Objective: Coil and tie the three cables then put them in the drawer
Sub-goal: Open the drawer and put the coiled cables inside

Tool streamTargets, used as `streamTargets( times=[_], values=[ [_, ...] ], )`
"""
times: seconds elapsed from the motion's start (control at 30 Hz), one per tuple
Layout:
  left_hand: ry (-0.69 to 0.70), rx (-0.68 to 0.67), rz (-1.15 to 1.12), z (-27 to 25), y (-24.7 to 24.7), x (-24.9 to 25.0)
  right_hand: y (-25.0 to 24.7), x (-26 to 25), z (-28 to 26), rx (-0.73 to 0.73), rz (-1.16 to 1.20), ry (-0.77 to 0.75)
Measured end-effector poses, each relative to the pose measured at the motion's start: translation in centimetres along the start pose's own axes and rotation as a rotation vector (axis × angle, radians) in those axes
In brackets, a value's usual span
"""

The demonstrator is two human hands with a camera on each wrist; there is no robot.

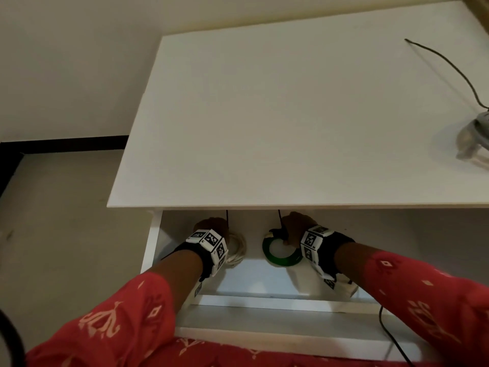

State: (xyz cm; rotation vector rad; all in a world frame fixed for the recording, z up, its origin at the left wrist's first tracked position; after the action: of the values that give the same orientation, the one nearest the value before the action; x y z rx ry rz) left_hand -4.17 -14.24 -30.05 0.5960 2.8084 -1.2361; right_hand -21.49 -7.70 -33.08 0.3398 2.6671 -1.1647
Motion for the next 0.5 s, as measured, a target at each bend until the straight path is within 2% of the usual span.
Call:
streamTargets(
  times=[0.33,0.5],
  values=[
    [0.065,0.034,0.110,-0.7,-1.0,1.6,-0.7,0.9,-0.7,-0.019,-0.040,0.017],
    [0.228,0.082,0.079,-3.7,-3.7,4.4,-3.6,-0.4,-4.3,-0.125,-0.201,-0.080]
  ],
)
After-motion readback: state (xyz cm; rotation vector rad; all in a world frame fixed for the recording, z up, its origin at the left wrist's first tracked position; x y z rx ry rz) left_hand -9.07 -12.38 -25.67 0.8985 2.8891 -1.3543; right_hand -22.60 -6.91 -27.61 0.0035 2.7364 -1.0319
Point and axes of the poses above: each hand's wrist, its own z-axis towards the middle knuckle, its own y-axis out of the palm, x = y × z, the point moved 6 cm from there along z, towards the middle knuckle, and after that the axes turned 6 degrees about -y, right-handed, at the moved point
